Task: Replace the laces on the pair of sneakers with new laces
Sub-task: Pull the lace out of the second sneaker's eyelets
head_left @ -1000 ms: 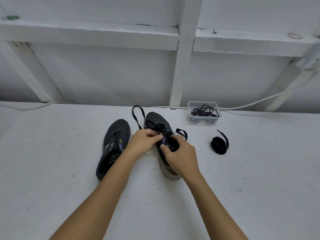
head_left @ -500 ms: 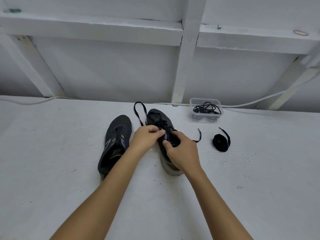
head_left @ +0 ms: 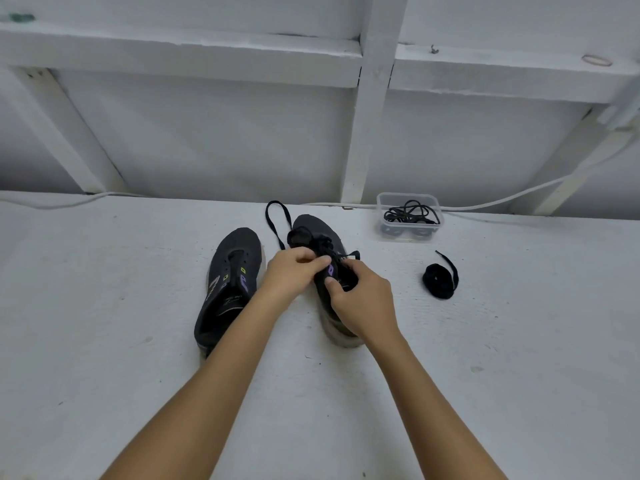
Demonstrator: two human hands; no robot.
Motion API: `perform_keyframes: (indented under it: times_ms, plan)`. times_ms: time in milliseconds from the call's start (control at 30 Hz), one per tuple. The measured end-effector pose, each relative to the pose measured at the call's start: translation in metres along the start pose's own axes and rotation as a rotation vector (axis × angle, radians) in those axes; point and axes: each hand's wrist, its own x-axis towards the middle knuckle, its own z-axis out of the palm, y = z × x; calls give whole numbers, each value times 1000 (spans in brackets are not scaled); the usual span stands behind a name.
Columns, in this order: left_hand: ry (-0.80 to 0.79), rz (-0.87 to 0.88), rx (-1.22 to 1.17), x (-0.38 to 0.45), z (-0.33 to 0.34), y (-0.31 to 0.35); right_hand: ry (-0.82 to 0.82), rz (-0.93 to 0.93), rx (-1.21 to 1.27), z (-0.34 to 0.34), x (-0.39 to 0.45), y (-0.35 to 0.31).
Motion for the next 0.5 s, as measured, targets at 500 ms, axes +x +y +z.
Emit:
perform_keyframes:
  times_ms: [500]
  plan:
    - [-30,-86,-198,-5,-3,-2,0,22,9,1,2,-1]
